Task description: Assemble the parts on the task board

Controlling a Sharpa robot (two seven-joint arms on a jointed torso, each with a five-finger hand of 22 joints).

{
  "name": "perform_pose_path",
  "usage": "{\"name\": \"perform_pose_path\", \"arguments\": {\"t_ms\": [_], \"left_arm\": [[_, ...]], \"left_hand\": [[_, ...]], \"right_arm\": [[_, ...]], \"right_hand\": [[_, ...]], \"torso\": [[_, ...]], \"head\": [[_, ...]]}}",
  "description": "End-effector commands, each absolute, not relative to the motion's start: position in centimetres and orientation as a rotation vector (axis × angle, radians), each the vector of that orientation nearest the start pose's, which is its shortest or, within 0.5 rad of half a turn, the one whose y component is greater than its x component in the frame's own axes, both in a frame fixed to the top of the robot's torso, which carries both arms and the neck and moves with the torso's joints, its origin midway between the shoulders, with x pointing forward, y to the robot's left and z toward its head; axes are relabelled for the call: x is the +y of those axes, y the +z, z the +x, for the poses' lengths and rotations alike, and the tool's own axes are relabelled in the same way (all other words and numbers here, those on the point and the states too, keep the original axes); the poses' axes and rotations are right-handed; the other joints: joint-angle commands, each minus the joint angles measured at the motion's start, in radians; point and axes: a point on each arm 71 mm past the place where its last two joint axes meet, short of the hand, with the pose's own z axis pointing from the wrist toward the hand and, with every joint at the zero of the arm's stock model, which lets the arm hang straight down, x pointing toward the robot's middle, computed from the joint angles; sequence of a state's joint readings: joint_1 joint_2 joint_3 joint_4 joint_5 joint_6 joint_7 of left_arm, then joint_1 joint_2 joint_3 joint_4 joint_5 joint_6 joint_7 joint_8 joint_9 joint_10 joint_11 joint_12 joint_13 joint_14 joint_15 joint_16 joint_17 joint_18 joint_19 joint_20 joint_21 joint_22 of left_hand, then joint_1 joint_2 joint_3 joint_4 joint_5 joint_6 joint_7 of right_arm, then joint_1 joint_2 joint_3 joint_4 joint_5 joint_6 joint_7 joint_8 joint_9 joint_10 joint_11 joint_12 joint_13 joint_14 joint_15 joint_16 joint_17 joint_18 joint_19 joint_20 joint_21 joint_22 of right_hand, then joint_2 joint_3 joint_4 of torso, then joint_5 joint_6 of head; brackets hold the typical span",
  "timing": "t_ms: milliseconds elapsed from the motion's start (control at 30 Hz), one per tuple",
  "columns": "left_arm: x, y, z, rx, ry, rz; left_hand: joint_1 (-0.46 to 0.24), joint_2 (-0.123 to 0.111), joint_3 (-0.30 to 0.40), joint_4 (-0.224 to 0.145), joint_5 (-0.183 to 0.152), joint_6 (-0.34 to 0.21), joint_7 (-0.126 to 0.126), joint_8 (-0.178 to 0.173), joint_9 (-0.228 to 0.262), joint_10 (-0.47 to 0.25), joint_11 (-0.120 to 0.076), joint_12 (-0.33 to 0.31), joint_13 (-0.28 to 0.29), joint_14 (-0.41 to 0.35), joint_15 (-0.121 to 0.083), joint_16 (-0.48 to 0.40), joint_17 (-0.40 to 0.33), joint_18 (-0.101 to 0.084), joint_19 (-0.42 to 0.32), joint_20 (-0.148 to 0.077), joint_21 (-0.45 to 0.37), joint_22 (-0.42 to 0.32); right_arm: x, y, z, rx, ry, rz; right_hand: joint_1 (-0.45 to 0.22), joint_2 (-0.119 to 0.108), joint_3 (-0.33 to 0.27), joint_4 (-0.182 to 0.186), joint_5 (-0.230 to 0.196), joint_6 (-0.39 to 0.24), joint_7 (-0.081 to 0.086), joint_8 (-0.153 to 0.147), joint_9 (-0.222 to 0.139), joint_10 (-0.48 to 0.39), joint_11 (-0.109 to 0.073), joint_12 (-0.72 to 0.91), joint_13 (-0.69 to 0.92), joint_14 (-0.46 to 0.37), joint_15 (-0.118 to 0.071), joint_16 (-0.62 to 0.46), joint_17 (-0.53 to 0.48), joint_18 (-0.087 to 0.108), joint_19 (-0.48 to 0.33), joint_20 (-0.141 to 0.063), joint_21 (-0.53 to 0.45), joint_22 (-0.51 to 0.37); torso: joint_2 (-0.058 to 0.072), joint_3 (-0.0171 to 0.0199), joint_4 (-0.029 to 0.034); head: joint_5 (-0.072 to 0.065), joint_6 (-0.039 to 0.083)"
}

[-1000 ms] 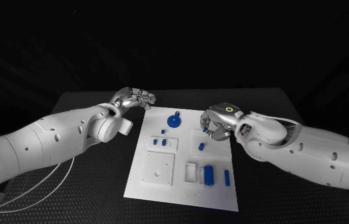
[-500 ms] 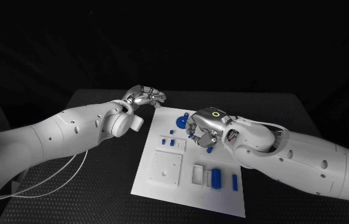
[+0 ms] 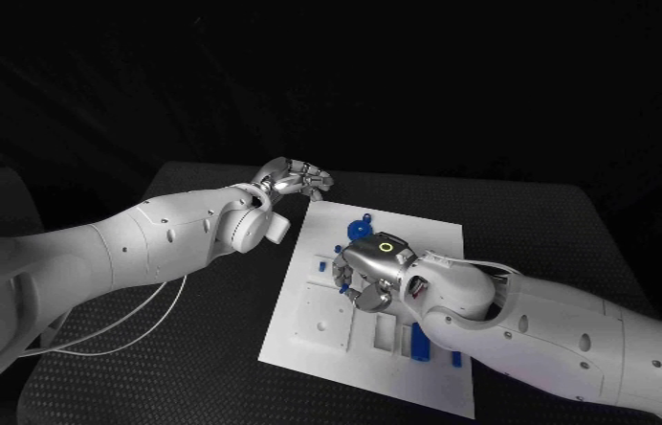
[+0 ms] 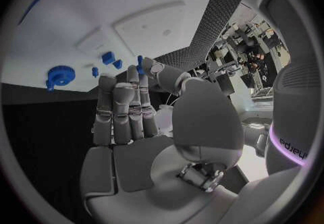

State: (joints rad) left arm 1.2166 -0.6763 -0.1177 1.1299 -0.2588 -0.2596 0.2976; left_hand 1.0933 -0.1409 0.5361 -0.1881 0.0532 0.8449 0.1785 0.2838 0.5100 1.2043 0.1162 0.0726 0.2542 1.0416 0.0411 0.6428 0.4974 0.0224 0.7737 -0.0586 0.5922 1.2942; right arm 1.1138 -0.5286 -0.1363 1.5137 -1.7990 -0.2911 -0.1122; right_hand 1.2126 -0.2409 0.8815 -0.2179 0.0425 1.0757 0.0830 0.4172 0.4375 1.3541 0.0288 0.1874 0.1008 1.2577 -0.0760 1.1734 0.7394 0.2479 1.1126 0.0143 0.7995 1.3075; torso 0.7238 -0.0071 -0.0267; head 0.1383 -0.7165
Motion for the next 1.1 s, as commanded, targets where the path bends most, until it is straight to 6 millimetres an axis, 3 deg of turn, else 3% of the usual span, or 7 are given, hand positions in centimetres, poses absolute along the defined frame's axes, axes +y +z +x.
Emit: {"name": "perform_pose_path", "arguments": {"t_ms": [33,533,1100], "left_arm": [[23.7,-21.8,54.7,1.555,-1.231,-0.9],[23.6,-21.8,54.6,1.559,-1.237,-0.899],[23.5,-21.8,54.5,1.568,-1.246,-0.898]], "left_hand": [[-0.007,0.002,-0.002,0.006,0.004,-0.004,-0.001,0.004,-0.001,-0.005,-0.002,0.001,0.0,-0.005,0.003,-0.007,0.002,0.017,-0.002,0.003,-0.004,0.002],[-0.007,0.002,-0.002,0.006,0.004,-0.004,-0.001,0.005,-0.001,-0.006,-0.002,0.001,0.0,-0.005,0.003,-0.008,0.004,0.017,-0.002,0.003,-0.005,0.003],[-0.003,0.001,-0.001,0.003,0.004,-0.006,-0.001,0.007,-0.001,-0.008,-0.002,0.001,0.0,-0.006,0.003,-0.011,0.008,0.017,-0.003,0.003,-0.007,0.005]], "right_arm": [[-3.4,-25.0,41.7,1.619,0.793,-0.7],[-3.0,-27.1,40.9,1.662,0.775,-0.726],[-3.2,-28.3,41.3,1.68,0.749,-0.733]], "right_hand": [[-0.003,0.011,-0.002,0.002,0.007,-0.001,0.006,0.0,0.001,0.004,0.001,0.006,0.04,-0.002,-0.005,-0.002,0.002,0.014,0.001,-0.003,0.002,0.018],[-0.004,0.015,-0.005,-0.003,0.007,-0.001,0.006,-0.001,0.002,0.005,0.001,0.004,0.042,-0.001,-0.005,-0.004,0.004,0.014,0.001,-0.003,0.003,0.018],[-0.005,0.017,-0.006,-0.006,0.007,-0.002,0.006,-0.002,0.003,0.005,0.001,0.002,0.043,0.0,-0.005,-0.005,0.006,0.014,0.001,-0.003,0.003,0.018]], "torso": [[0.002,0.0016,-0.0001],[0.001,0.0037,-0.0019],[0.001,0.0026,-0.0017]], "head": [[0.008,-0.005],[0.026,-0.026],[0.026,-0.025]]}}
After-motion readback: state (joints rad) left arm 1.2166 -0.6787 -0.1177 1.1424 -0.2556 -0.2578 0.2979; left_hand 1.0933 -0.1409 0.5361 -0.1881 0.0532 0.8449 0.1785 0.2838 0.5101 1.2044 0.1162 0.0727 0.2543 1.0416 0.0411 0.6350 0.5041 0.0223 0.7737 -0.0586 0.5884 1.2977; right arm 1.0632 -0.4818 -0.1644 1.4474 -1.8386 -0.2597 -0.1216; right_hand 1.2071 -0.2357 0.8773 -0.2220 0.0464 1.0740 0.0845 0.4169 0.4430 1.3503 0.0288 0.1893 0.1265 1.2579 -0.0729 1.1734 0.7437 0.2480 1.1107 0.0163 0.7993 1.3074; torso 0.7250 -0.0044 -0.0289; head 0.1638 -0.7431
